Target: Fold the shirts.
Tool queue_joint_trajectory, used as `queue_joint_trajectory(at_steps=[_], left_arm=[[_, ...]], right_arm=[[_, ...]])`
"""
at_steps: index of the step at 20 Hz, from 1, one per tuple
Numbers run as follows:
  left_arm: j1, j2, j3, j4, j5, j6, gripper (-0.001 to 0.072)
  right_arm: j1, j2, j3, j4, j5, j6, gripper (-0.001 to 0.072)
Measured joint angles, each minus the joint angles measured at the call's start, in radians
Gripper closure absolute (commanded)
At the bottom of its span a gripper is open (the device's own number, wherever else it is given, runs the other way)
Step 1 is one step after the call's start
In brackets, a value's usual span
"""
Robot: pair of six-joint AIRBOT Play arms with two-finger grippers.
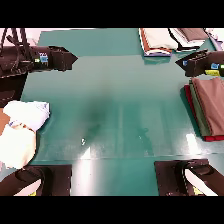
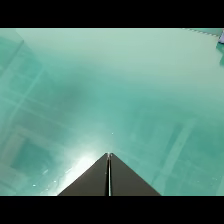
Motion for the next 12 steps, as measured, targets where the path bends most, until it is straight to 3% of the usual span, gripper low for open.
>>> queue_joint_trajectory(at_steps=[7,8,9,10,12], left_arm=[[0.290,0.008,-0.097,0.412,-0.273,-0.117,0.0674],[0.343,0.008,-0.140,0.441,-0.290,-0.123,0.0554],[0.389,0.008,-0.191,0.462,-0.293,-0.127,0.0162],[0.429,0.008,-0.243,0.477,-0.292,-0.130,0.0025],[0.496,0.007,-0.366,0.497,-0.261,-0.135,0.0043]], right_arm=[[0.000,0.000,0.000,0.000,0.007,0.000,0.0690],[0.000,0.000,0.000,0.000,0.008,0.000,0.0690],[0.000,0.000,0.000,0.000,0.008,0.000,0.0690],[0.000,0.000,0.000,0.000,0.008,0.000,0.0690],[0.000,0.000,0.000,0.000,0.008,0.000,0.0690]])
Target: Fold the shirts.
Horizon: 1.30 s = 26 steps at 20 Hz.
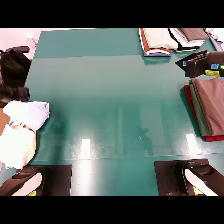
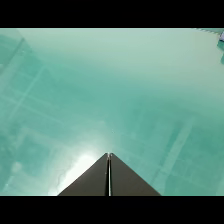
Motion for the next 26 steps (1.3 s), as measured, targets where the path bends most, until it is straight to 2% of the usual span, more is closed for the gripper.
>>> queue_joint_trajectory(at_steps=[3,4,5,6,10,14,19,23,26], left_arm=[[0.055,-0.010,-0.171,0.009,0.080,-0.004,0.0045],[0.065,-0.016,-0.210,0.009,0.103,-0.006,0.0103],[0.072,-0.019,-0.239,0.004,0.120,-0.009,0.0368],[0.076,-0.019,-0.254,-0.006,0.135,-0.011,0.0666],[0.085,0.011,-0.191,-0.021,0.132,-0.020,0.0678],[0.011,0.109,0.087,-0.045,0.102,-0.004,0.0679],[-0.267,0.163,0.486,-0.065,0.076,0.017,0.0679],[-0.513,0.137,0.606,-0.067,0.081,0.023,0.0679],[-0.692,0.026,0.632,-0.118,0.072,0.051,0.0678]], right_arm=[[0.000,0.000,0.000,0.000,-0.002,0.000,0.0690],[0.000,0.000,0.000,0.000,-0.006,0.000,0.0690],[0.000,0.000,0.000,0.000,-0.012,0.000,0.0690],[0.000,0.000,0.000,0.000,-0.016,0.000,0.0690],[0.000,0.000,0.005,0.000,-0.039,0.000,0.0690],[0.000,-0.025,0.097,0.000,-0.055,0.000,0.0690],[0.000,-0.103,0.336,0.000,-0.060,0.000,0.0690],[-0.011,-0.176,0.535,-0.004,-0.050,0.000,0.0690],[-0.045,-0.224,0.651,-0.006,-0.011,0.014,0.0690]])
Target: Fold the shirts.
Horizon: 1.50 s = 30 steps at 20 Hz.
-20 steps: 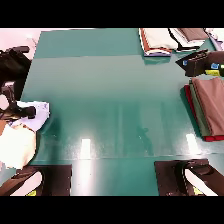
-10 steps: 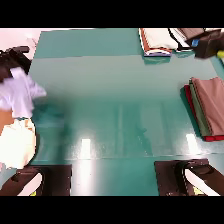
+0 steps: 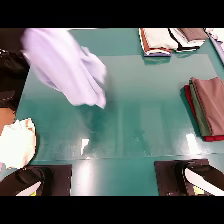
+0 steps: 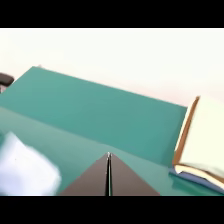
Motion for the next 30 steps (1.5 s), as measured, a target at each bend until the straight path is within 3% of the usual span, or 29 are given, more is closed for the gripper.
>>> queue_joint_trajectory(at_steps=[2,3,4,7,9,16,20,26,27,28,29,30], left_arm=[[-0.107,-0.104,0.008,-0.081,0.024,0.051,0.0671],[-0.158,-0.166,0.010,-0.130,0.039,0.086,0.0439],[-0.201,-0.226,0.013,-0.176,0.067,0.116,0.0149],[-0.255,-0.357,0.018,-0.257,0.112,0.166,0.0145],[-0.215,-0.399,0.021,-0.273,0.123,0.174,0.0145],[0.190,-0.459,-0.110,-0.333,0.063,0.099,0.0145],[0.315,-0.530,-0.238,-0.463,0.054,0.109,0.0144],[0.319,-0.655,-0.301,-0.583,0.026,0.166,0.0147],[0.311,-0.666,-0.302,-0.597,0.026,0.172,0.0282],[0.304,-0.674,-0.300,-0.603,0.026,0.176,0.0549],[0.303,-0.679,-0.292,-0.607,0.021,0.182,0.0671],[0.306,-0.683,-0.276,-0.611,0.021,0.186,0.0677]], right_arm=[[-0.031,-0.017,0.040,-0.001,0.024,0.011,0.0690],[-0.045,-0.018,0.043,-0.001,0.032,0.014,0.0690],[-0.060,-0.013,0.036,-0.001,0.036,0.018,0.0690],[-0.097,0.022,-0.027,-0.002,0.041,0.022,0.0690],[-0.117,0.056,-0.088,-0.002,0.021,0.024,0.0690],[-0.135,0.120,-0.230,0.005,-0.044,0.026,0.0690],[-0.108,0.089,-0.246,0.022,-0.029,0.026,0.0690],[-0.038,0.028,-0.251,0.031,0.000,0.027,0.0690],[-0.036,0.019,-0.251,0.032,0.010,0.029,0.0690],[-0.038,0.012,-0.251,0.031,0.030,0.034,0.0690],[-0.048,0.007,-0.254,0.032,0.054,0.038,0.0690],[-0.064,0.005,-0.265,0.031,0.082,0.041,0.0690]])
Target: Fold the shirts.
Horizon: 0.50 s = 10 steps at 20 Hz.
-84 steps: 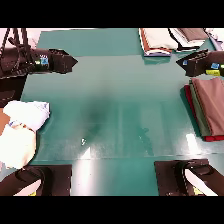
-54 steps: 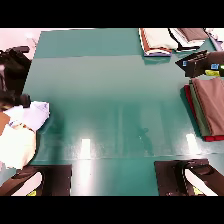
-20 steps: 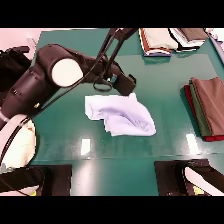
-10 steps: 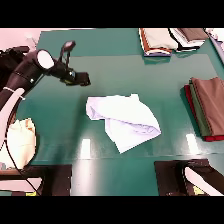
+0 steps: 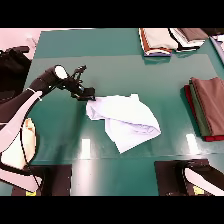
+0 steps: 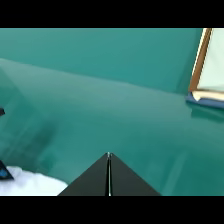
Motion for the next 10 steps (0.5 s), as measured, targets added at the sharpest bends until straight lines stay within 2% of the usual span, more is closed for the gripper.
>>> queue_joint_trajectory(at_steps=[4,5,6,7,10], left_arm=[[0.039,0.011,0.111,0.001,-0.037,0.011,0.0677],[0.051,0.023,0.138,0.007,-0.040,0.013,0.0677],[0.062,0.038,0.164,0.012,-0.042,0.014,0.0677],[0.070,0.054,0.184,0.026,-0.041,0.017,0.0677],[0.080,0.084,0.215,0.054,-0.037,0.020,0.0677]], right_arm=[[-0.101,0.046,-0.187,-0.006,0.114,0.006,0.0679],[-0.132,0.068,-0.274,-0.006,0.136,0.007,0.0520],[-0.158,0.089,-0.365,-0.004,0.148,0.007,0.0247],[-0.180,0.109,-0.471,0.006,0.157,0.007,0.0165],[-0.189,0.146,-0.782,0.098,0.132,0.002,0.0166]])
